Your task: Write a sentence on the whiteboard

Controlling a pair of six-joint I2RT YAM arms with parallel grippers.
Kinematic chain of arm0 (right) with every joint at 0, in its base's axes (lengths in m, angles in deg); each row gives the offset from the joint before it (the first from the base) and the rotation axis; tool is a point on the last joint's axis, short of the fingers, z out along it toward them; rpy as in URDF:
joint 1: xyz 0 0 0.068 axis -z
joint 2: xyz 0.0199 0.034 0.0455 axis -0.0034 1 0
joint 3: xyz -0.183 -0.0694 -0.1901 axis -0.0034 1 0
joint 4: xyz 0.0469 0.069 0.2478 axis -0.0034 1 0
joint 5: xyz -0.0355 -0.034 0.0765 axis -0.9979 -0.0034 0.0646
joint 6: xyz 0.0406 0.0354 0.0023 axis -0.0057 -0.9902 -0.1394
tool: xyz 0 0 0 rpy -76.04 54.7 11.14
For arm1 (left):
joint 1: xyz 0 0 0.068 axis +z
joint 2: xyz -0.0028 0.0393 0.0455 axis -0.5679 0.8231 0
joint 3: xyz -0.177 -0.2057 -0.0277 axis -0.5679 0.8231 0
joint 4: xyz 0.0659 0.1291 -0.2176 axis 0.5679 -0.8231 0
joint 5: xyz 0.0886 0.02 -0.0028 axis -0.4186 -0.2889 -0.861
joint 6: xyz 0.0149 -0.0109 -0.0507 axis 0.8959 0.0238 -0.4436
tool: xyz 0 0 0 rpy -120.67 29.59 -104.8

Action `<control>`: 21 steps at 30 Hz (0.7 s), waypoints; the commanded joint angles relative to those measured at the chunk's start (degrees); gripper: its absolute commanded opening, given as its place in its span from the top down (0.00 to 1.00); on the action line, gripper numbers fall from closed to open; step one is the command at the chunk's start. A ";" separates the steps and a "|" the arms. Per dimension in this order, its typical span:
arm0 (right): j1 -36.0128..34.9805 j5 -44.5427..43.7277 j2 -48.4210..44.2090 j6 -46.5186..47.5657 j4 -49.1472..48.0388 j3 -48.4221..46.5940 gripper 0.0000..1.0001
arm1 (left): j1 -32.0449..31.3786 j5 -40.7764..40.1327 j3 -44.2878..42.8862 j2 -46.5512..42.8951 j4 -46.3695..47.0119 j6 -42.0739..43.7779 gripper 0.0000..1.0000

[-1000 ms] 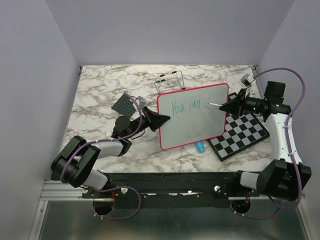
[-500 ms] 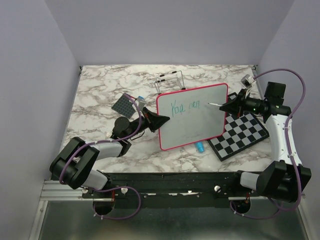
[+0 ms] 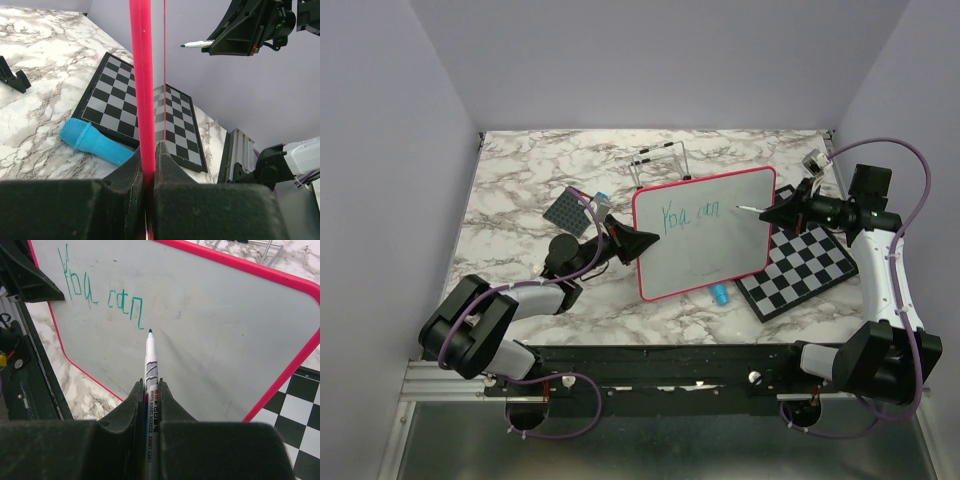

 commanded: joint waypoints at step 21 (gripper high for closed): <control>0.62 -1.23 -1.68 1.18 -2.79 0.10 0.99 | -0.42 -0.57 0.99 -0.99 -4.52 5.98 1.00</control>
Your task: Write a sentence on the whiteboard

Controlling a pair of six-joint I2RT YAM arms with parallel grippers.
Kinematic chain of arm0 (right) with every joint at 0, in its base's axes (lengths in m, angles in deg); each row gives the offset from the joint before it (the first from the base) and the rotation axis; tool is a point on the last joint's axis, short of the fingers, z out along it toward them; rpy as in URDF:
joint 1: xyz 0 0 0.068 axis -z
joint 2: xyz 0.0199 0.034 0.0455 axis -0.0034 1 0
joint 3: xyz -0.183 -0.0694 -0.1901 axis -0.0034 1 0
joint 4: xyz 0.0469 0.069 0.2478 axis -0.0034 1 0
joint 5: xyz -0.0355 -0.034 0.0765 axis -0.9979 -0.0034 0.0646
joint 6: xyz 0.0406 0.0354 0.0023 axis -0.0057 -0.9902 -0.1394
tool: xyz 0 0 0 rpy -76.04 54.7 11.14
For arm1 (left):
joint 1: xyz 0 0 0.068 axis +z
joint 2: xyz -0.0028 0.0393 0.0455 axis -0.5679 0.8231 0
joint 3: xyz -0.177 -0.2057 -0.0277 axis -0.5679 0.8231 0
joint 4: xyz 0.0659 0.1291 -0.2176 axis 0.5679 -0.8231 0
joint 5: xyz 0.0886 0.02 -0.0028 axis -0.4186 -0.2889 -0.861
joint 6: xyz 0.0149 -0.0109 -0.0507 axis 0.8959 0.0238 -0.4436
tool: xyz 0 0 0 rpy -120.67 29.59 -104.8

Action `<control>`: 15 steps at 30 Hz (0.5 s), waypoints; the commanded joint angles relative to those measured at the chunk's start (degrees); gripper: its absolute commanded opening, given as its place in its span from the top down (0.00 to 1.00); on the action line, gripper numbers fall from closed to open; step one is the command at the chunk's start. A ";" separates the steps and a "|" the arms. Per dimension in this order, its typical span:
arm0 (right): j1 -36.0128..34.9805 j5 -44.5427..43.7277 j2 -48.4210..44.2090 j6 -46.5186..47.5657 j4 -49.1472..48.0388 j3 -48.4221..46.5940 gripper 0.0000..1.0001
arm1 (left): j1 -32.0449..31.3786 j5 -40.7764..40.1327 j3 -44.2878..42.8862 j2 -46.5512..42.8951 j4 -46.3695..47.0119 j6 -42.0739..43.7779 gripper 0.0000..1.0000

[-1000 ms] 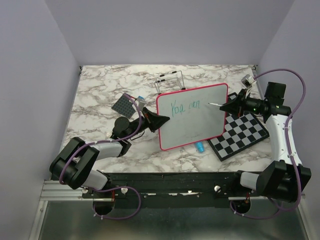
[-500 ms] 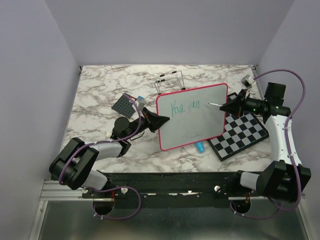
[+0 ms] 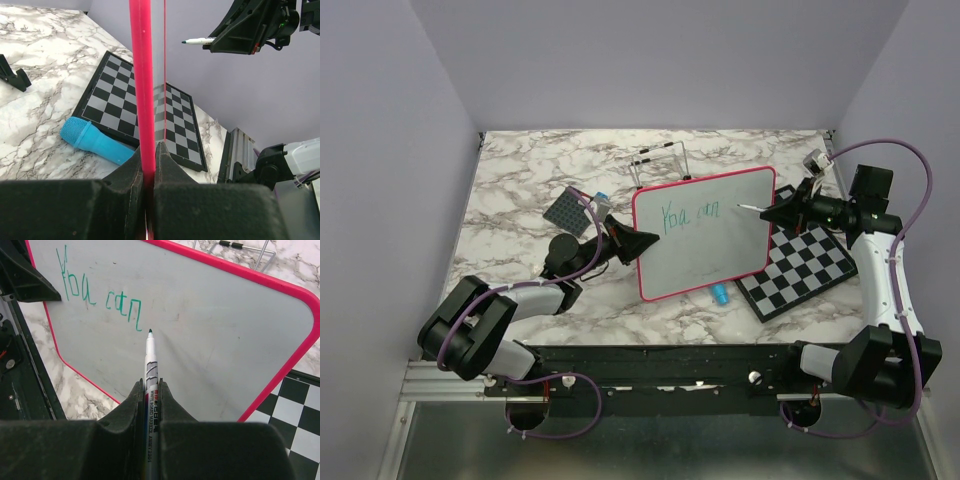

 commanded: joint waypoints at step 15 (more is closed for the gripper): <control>1.14 0.76 2.05 3.14 -0.82 -1.15 0.99 | -0.49 -0.88 0.72 -0.57 -4.48 5.93 1.00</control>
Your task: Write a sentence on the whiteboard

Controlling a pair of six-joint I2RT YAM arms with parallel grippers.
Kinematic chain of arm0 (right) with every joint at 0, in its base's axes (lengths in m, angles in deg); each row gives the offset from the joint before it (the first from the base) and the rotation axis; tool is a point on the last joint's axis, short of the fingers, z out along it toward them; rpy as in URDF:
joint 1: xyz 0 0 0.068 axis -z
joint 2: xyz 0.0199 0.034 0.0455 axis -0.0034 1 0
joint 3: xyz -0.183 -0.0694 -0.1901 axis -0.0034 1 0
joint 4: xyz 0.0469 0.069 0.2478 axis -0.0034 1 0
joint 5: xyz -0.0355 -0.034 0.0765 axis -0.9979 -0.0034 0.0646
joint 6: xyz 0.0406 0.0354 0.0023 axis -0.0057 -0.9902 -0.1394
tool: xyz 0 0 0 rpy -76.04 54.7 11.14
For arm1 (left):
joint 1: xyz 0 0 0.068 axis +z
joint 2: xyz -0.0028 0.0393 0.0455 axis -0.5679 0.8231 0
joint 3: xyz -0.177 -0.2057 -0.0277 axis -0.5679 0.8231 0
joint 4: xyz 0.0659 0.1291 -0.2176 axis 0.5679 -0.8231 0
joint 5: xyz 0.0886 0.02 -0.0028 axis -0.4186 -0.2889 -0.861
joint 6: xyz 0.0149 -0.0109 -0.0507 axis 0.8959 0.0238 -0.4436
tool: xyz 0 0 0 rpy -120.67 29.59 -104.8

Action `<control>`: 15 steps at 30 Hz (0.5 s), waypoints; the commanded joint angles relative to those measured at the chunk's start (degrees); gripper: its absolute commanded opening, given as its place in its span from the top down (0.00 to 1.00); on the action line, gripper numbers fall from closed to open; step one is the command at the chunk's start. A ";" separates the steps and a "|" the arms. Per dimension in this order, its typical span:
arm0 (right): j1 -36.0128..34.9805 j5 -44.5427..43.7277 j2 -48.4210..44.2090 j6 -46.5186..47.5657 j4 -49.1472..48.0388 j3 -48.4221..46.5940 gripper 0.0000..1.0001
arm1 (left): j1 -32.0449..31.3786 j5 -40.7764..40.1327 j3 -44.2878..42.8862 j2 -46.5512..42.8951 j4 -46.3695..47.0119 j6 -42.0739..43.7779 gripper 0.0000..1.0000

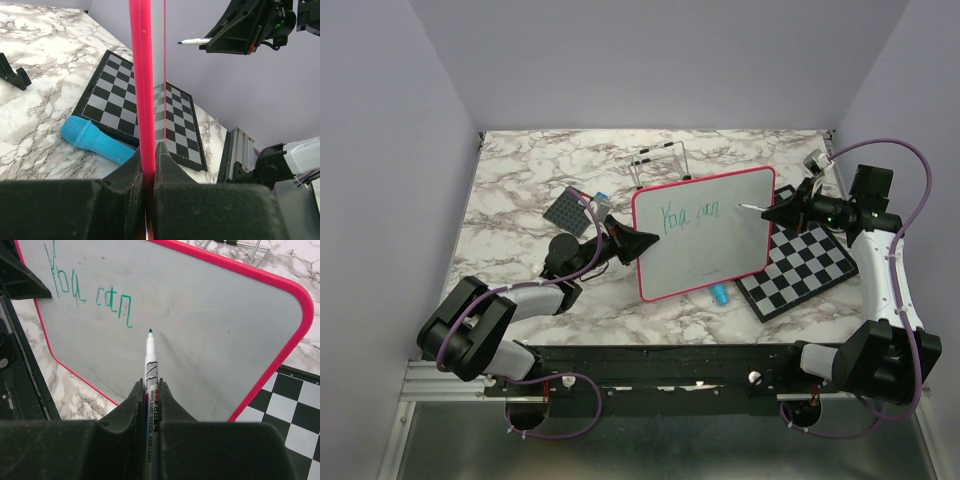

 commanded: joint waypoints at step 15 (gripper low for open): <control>-0.83 1.99 3.15 -3.60 -5.98 -0.66 0.99 | -0.75 -0.83 -0.33 0.46 -4.82 6.18 1.00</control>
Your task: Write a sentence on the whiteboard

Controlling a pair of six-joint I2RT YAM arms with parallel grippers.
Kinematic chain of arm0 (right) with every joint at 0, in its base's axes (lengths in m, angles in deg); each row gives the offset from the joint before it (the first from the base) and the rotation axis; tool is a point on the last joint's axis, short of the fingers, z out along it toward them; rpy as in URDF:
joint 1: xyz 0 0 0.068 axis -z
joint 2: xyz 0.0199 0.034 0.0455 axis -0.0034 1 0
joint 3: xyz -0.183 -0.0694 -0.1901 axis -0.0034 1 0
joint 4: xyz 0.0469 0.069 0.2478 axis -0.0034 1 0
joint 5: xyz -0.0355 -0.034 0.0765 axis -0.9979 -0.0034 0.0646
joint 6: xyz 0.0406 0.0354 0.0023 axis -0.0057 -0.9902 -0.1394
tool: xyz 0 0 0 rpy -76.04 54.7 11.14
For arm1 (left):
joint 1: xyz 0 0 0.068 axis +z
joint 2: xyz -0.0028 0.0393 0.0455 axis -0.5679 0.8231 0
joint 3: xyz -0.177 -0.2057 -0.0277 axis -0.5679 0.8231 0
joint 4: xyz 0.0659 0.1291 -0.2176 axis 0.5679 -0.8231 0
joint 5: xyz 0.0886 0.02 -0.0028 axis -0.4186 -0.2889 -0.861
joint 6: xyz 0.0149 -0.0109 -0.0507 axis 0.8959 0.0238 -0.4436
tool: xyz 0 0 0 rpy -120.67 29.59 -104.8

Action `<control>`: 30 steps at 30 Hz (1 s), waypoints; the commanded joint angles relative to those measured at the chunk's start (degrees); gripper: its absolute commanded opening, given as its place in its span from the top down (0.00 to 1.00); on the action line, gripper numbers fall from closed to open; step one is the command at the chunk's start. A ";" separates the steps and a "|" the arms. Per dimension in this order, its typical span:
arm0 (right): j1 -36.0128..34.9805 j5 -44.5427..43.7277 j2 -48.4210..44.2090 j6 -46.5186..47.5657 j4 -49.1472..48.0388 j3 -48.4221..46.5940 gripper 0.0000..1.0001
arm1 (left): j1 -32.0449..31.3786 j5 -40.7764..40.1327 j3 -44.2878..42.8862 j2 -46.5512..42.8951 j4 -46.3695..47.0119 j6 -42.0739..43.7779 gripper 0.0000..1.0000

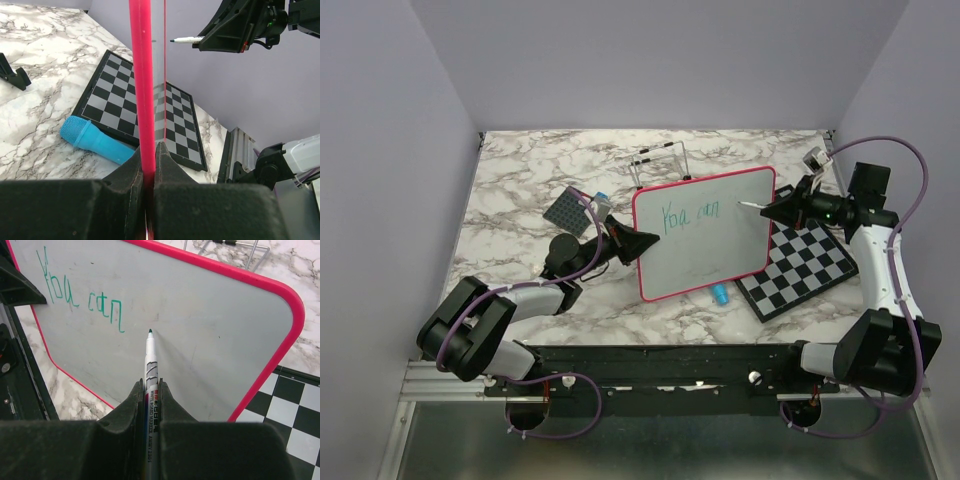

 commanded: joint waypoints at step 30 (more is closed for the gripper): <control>-5.95 0.43 3.96 -4.43 -5.67 -2.22 0.99 | -0.75 -0.53 -0.93 0.26 -5.68 6.88 1.00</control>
